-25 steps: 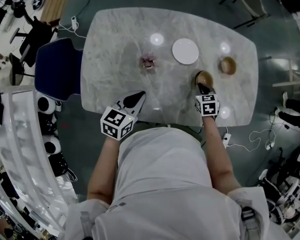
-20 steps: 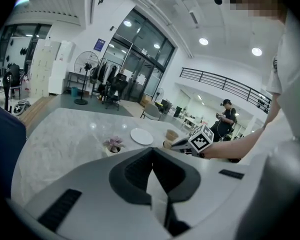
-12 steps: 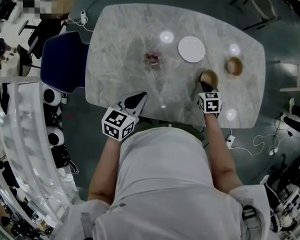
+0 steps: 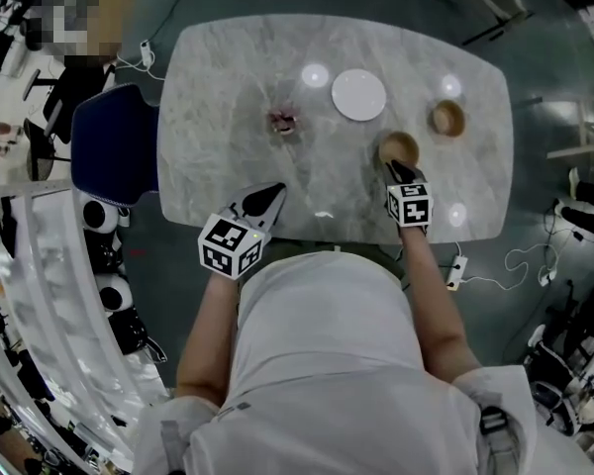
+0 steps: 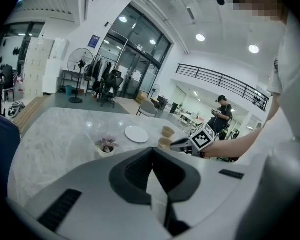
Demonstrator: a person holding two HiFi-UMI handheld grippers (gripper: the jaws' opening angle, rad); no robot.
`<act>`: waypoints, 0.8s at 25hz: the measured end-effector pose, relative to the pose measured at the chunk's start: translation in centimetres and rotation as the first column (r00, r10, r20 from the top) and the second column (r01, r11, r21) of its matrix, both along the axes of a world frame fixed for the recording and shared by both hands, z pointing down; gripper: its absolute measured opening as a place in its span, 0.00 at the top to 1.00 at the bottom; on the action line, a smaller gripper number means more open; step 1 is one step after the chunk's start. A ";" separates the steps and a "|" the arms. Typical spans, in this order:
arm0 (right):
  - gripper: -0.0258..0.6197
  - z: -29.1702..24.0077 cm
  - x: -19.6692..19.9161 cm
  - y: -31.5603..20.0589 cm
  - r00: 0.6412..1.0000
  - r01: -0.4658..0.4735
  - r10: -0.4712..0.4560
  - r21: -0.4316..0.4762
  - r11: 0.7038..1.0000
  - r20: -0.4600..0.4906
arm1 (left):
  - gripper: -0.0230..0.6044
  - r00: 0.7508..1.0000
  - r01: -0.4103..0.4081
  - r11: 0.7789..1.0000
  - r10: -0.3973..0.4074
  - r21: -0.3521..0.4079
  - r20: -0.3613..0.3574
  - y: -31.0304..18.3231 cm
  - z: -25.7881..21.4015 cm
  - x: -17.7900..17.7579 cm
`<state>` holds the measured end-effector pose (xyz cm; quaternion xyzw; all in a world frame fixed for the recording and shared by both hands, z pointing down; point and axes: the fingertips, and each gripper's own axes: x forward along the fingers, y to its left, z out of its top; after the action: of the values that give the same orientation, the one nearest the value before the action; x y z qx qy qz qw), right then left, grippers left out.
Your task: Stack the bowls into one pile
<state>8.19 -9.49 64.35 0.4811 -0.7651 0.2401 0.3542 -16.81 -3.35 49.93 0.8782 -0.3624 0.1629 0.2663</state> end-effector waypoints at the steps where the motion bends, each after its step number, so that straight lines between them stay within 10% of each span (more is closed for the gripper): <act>1: 0.85 0.0 0.6 0.2 1.000 -0.014 0.014 0.002 1.000 0.000 | 0.96 1.000 -0.011 1.000 0.011 0.001 -0.001 -0.1 0.1 0.4; 20: 0.85 -1.6 13.1 2.8 0.967 -0.247 0.250 0.062 0.967 -0.044 | 0.96 0.975 -0.222 0.975 0.222 -0.004 0.007 -2.3 0.6 9.2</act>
<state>21.34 -6.70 62.72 0.5889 -0.6957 0.2487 0.3275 -7.57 -5.64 50.51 0.9121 -0.2629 0.1955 0.2464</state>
